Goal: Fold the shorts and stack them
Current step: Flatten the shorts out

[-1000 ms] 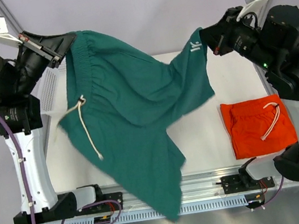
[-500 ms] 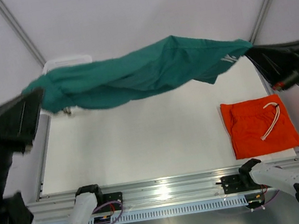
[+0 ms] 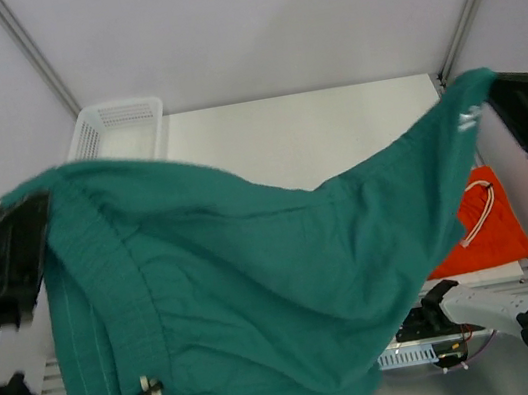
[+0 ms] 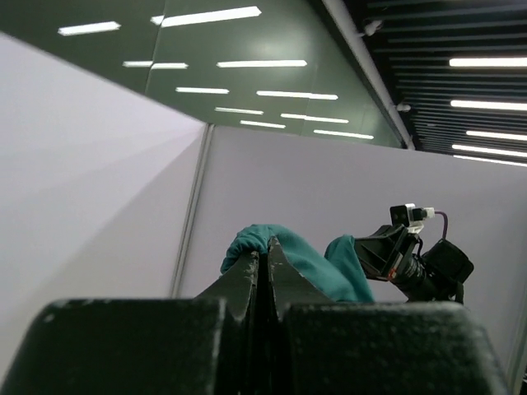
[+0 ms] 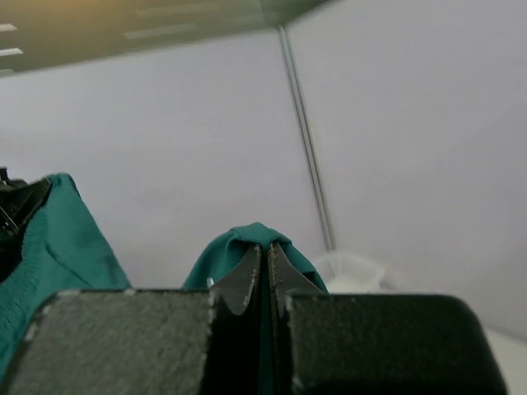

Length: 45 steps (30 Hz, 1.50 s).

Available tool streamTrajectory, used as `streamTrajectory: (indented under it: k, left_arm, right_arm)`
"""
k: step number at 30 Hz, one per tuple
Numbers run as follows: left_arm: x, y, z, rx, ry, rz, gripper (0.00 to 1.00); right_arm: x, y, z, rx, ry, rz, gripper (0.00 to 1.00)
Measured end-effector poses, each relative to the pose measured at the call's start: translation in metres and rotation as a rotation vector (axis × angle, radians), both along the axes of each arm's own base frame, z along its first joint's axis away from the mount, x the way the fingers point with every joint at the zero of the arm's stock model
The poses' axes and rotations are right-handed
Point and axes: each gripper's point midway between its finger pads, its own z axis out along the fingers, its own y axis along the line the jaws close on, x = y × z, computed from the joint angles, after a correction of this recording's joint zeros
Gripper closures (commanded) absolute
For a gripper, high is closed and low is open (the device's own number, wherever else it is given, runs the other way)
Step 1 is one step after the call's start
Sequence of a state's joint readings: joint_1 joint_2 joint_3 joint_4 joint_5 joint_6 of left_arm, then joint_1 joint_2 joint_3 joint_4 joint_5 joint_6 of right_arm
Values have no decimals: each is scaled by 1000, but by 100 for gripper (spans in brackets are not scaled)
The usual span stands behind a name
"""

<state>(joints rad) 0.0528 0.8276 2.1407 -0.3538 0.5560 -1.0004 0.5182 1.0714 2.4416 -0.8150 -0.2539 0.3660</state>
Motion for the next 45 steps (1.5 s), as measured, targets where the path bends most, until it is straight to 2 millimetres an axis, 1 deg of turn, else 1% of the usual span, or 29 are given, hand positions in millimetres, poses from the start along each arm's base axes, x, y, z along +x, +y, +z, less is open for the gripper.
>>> streamTrajectory:
  k: [1,2,4,5,6,7,8,9,10,11,12,14,15,17,20,23,26,28,30,33,35,36,37,38,39,41,42,43,45]
  left_arm:
    - [17,1,-3,0,23,-1,100]
    - [43,2,-12,-4,74,-2,100]
    - [109,6,-44,-12,202,-1,100]
    - [146,8,-68,-17,282,0,100]
    - [184,10,-99,-24,379,1,100]
    - [220,12,-132,-31,484,3,100]
    - [245,14,-158,-35,531,4,100]
    - [277,17,-200,-45,627,12,100]
    - [301,20,-243,-55,726,21,100]
    - [319,22,-290,-63,821,31,100]
    - [329,23,-337,-68,921,37,100]
    - [336,26,-406,-69,1049,56,100]
    - [336,26,-429,-67,1075,63,100]
    - [338,30,-460,-58,1086,97,100]
    - [347,35,-478,-34,1049,160,100]
    - [373,31,-481,-3,992,208,100]
    - [412,23,-496,32,1004,226,100]
    - [436,23,-502,41,1012,248,100]
    - [462,26,-504,42,1003,271,100]
    - [506,31,-501,32,983,310,100]
    - [537,34,-495,22,963,333,100]
    - [553,38,-491,11,952,347,73]
    - [567,42,-487,0,941,360,45]
    - [580,48,-488,-17,953,372,22]
    - [593,55,-485,-35,962,383,1]
    - [613,73,-484,-68,1002,412,1]
    - [620,83,-485,-74,1030,434,1]
    - [625,91,-484,-76,1046,452,1]
    - [623,103,-482,-81,1067,472,1]
  right_arm:
    - [15,6,-8,-11,40,-7,100]
    - [33,13,-20,-29,91,-18,100]
    - [83,34,-59,-87,216,-64,100]
    - [103,43,-79,-118,272,-80,100]
    - [143,59,-122,-179,387,-108,100]
    - [158,59,-139,-198,432,-137,100]
    - [185,63,-167,-220,490,-158,100]
    - [209,64,-200,-243,560,-178,100]
    - [224,63,-228,-255,625,-193,100]
    - [240,58,-264,-264,698,-215,100]
    - [251,52,-297,-271,773,-232,100]
    - [265,39,-347,-252,877,-253,100]
    - [271,34,-364,-232,901,-262,100]
    - [279,24,-390,-189,936,-269,100]
    - [302,15,-409,-133,952,-279,100]
    - [341,13,-418,-105,932,-277,100]
    - [382,13,-443,-93,961,-271,100]
    - [404,10,-461,-91,993,-273,100]
    - [431,6,-471,-85,1008,-273,100]
    - [483,4,-474,-73,995,-268,100]
    - [521,2,-467,-60,966,-265,100]
    - [543,2,-463,-51,938,-265,81]
    - [562,1,-463,-39,926,-263,15]
    - [578,1,-461,-32,927,-260,1]
    - [599,0,-456,-28,900,-265,0]
    - [629,-5,-451,-24,865,-279,1]
    - [635,-8,-455,-27,870,-291,1]
    - [635,-11,-463,-31,900,-297,1]
    - [625,-18,-484,-41,974,-315,0]
